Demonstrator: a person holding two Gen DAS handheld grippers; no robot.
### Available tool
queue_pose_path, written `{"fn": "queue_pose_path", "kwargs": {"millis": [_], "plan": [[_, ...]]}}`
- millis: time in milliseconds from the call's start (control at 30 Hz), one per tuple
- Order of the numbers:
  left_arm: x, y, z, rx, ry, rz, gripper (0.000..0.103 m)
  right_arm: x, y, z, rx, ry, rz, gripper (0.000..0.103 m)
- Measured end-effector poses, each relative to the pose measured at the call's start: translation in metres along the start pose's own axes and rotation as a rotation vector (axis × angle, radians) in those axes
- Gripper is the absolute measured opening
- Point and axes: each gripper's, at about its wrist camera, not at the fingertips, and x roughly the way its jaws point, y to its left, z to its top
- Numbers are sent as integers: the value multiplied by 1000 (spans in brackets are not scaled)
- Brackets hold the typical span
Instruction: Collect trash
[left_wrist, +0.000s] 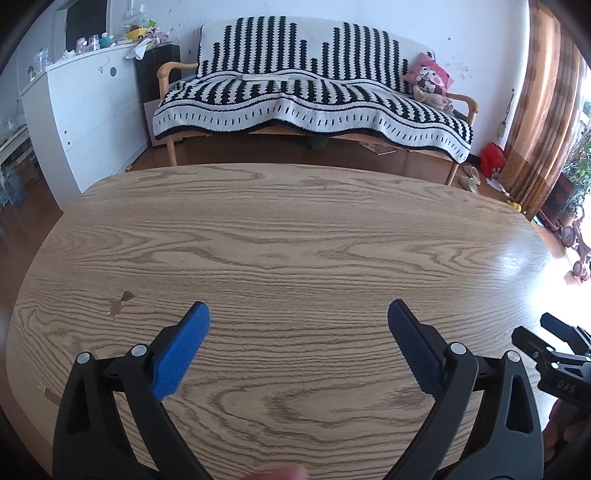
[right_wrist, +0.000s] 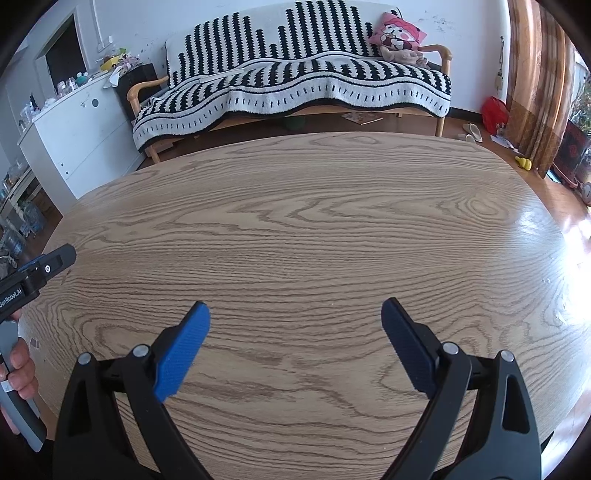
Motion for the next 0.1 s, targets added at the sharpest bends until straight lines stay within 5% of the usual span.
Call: {"fn": "queue_pose_path", "kwargs": {"millis": [100], "plan": [[6, 4, -1, -5, 15, 3, 94, 4, -3, 1, 8, 0, -16, 94]]}}
